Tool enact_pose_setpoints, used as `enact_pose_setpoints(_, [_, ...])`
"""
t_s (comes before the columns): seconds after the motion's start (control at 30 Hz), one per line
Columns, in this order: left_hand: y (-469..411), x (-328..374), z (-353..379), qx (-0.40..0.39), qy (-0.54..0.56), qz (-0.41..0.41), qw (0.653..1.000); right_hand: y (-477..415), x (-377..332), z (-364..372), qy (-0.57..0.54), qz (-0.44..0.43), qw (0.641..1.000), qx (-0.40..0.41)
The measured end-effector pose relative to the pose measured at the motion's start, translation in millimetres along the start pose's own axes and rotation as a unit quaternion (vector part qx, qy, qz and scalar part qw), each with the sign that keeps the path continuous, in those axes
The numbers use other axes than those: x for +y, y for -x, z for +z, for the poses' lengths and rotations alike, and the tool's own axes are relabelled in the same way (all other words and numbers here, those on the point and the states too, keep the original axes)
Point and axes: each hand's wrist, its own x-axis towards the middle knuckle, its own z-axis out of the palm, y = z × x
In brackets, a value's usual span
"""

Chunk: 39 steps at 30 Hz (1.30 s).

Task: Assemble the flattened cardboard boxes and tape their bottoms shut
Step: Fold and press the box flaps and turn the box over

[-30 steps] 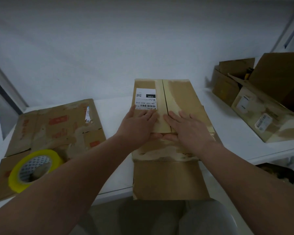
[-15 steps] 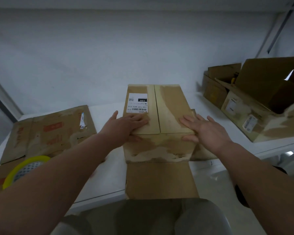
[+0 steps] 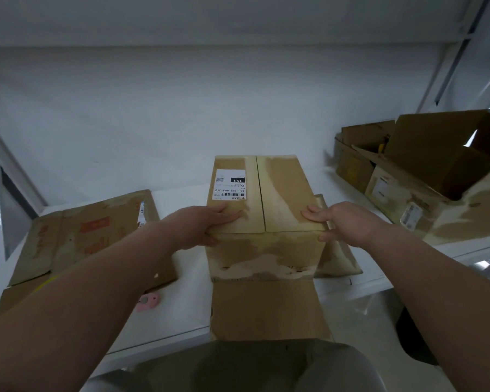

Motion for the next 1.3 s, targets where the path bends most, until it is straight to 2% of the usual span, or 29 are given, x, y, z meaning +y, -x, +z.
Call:
enact_pose_setpoints(0.13, [4, 16, -1, 0.021, -0.062, -0.003, 0.998, -7, -3, 11, -0.076, 0.042, 0.996, 0.025])
enact_pose_setpoints(0.23, [11, 35, -1, 0.070, -0.092, 0.048, 0.992, -7, -14, 20, -0.018, 0.133, 0.984, 0.117])
enact_pose_setpoints(0.27, [14, 40, 0, 0.087, -0.057, 0.081, 0.991, -4, -18, 22, -0.015, 0.177, 0.971, 0.157])
enact_pose_setpoints(0.33, [17, 49, 3, 0.107, 0.101, 0.157, 0.977, -3, -23, 25, -0.054, 0.247, 0.943, 0.214])
enact_pose_setpoints(0.4, [17, 52, 2, 0.066, 0.264, 0.175, 0.946, -8, -26, 27, -0.117, 0.280, 0.921, 0.246])
enact_pose_setpoints(0.47, [8, 50, 0, 0.066, 0.306, 0.120, 0.942, -14, -30, 26, -0.194, 0.299, 0.895, 0.268])
enact_pose_setpoints(0.57, [-9, 35, -11, 0.218, 0.270, -0.041, 0.937, -17, -43, 18, -0.259, 0.303, 0.877, 0.270])
enact_pose_setpoints(0.63, [-19, 19, -17, 0.273, 0.207, -0.130, 0.930, -18, -51, 14, -0.266, 0.290, 0.886, 0.246])
enact_pose_setpoints(0.73, [-35, -10, -20, 0.235, 0.172, -0.181, 0.940, -17, -62, 10, -0.277, 0.264, 0.907, 0.177])
enact_pose_setpoints(0.87, [-51, -26, -16, 0.162, 0.261, -0.225, 0.925, -17, -67, 14, -0.290, 0.204, 0.933, 0.054])
enact_pose_setpoints(0.97, [-61, -28, -14, 0.161, 0.276, -0.223, 0.921, -19, -66, 18, -0.250, 0.179, 0.951, 0.002])
enact_pose_setpoints(1.13, [-69, -36, -18, 0.152, 0.314, -0.289, 0.892, -21, -63, 15, -0.249, 0.159, 0.955, -0.003])
enact_pose_setpoints(1.23, [-68, -39, -22, 0.148, 0.302, -0.310, 0.889, -25, -59, 17, -0.260, 0.143, 0.955, 0.024])
enact_pose_setpoints(1.3, [-66, -44, -21, 0.151, 0.331, -0.319, 0.875, -28, -53, 17, -0.258, 0.126, 0.957, 0.044])
